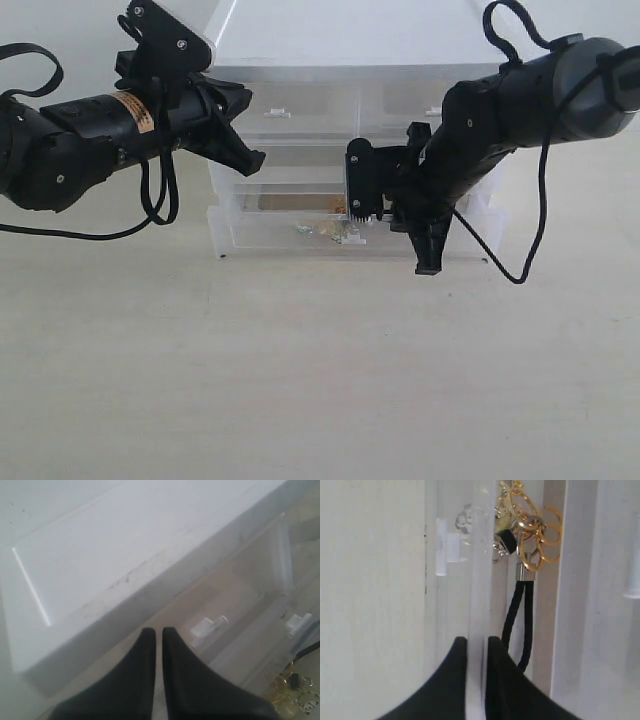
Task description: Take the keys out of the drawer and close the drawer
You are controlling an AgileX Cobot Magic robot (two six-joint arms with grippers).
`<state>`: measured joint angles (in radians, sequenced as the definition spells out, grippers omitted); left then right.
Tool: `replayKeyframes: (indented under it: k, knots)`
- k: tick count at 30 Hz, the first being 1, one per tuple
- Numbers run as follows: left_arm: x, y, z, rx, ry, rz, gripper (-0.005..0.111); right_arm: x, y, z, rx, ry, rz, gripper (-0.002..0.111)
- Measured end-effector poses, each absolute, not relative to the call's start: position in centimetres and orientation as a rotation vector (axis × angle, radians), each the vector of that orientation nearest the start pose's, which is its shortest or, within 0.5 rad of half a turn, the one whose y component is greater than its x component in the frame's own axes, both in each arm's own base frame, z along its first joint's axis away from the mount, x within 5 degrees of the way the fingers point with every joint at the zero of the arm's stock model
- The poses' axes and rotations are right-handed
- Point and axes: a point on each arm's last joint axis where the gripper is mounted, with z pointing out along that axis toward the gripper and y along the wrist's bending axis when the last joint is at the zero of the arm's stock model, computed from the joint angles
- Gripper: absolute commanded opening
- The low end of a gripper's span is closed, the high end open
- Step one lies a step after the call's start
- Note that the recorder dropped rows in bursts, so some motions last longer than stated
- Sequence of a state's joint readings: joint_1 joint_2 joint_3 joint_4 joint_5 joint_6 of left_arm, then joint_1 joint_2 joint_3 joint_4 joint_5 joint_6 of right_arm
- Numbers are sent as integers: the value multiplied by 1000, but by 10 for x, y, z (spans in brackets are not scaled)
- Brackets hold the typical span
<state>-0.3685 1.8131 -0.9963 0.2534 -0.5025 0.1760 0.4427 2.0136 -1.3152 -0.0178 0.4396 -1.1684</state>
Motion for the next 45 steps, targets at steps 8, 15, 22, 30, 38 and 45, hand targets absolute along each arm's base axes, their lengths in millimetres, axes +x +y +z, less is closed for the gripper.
replayKeyframes:
  k: [8,15,22,30,38,45]
  knots:
    - [364,-152,216,757,1645,-88,4,372,175,163,-1941,1879,-240,0]
    - [364,-152,216,756,1641,-89,4,363,176,163,-1968,1896,-226,0]
    - [364,-153,216,755,1637,-90,4,351,186,160,-1998,1860,-282,0]
    - [364,-153,217,754,1634,-90,4,340,186,167,-1996,1923,-268,0]
    - [364,-153,217,754,1634,-90,4,332,183,172,-1994,1953,-245,0]
    - [364,-153,217,754,1634,-90,4,321,179,169,-2007,1947,-237,0]
